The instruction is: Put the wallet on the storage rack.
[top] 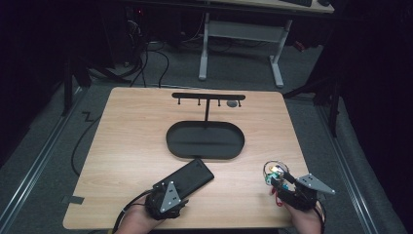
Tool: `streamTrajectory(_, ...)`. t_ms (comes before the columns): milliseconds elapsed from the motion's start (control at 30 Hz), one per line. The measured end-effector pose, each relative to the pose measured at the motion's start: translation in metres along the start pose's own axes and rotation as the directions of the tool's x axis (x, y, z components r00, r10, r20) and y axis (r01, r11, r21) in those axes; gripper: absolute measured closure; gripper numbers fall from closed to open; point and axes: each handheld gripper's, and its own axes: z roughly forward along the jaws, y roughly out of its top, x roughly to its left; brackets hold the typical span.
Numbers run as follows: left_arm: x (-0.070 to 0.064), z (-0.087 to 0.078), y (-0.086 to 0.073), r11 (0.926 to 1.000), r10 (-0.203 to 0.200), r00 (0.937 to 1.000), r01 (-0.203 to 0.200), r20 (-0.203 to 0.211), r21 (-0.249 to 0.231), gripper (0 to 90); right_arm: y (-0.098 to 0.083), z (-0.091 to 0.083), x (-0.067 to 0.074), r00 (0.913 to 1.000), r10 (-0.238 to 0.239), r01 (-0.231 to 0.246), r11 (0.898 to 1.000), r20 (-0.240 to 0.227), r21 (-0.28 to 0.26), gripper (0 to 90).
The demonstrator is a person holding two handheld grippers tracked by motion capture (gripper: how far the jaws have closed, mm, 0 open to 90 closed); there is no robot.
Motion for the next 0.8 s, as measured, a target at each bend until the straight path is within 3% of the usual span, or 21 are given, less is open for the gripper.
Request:
streamTrajectory(167, -0.003, 0.0, -0.007, 0.9994, 0.034, 0.9992, -0.034, -0.02, 0.011, 36.5, -0.002, 0.0, -0.001, 0.9999, 0.011, -0.011, 1.0, 0.001, 0.006, 41.0)
streamTrajectory(233, -0.003, 0.0, -0.008, 0.998, 0.055, 0.9971, -0.053, -0.052, 0.034, 34.1, -0.002, 0.0, -0.002, 0.9999, 0.011, -0.011, 1.0, 0.0, 0.006, 41.0)
streamTrajectory(367, -0.001, -0.001, -0.012, 0.9986, 0.05, 0.9974, -0.049, -0.053, 0.02, 32.5, -0.002, 0.0, 0.001, 0.9999, 0.016, -0.016, 1.0, 0.006, 0.009, 41.0)
streamTrajectory(500, 0.0, -0.001, -0.018, 0.9993, 0.035, 0.9973, -0.035, -0.064, -0.009, 39.0, -0.003, -0.001, 0.003, 0.9999, 0.014, -0.014, 1.0, 0.006, 0.008, 41.0)
streamTrajectory(667, -0.001, -0.002, -0.018, 0.9991, 0.039, 0.9971, -0.04, -0.065, -0.013, 43.4, -0.003, -0.001, 0.003, 0.9999, 0.012, -0.012, 1.0, 0.003, 0.006, 41.0)
streamTrajectory(733, -0.004, -0.003, -0.017, 0.9974, 0.071, 0.9947, -0.072, -0.074, -0.004, 48.6, -0.003, -0.002, 0.003, 0.9998, 0.019, -0.019, 1.0, -0.002, 0.005, 41.0)
streamTrajectory(800, -0.006, -0.004, -0.016, 0.9968, 0.078, 0.9939, -0.079, -0.077, -0.009, 54.5, -0.003, -0.001, 0.002, 0.9998, 0.02, -0.02, 1.0, -0.001, 0.004, 41.0)
